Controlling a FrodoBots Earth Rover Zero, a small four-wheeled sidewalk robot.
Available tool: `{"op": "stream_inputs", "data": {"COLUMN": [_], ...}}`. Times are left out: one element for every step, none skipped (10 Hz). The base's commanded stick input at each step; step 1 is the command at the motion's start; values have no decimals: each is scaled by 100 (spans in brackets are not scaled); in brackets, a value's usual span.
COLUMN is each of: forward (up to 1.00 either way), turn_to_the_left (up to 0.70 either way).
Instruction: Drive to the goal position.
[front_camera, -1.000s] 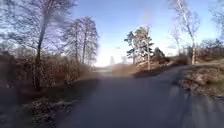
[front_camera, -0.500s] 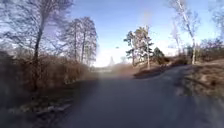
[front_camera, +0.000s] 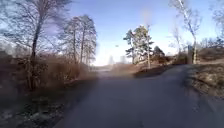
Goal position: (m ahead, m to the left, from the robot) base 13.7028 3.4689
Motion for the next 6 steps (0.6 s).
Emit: {"op": "stream_inputs", "data": {"forward": [85,85,85,85,85,85], "turn_to_the_left": [0,0,0,0,0,0]}}
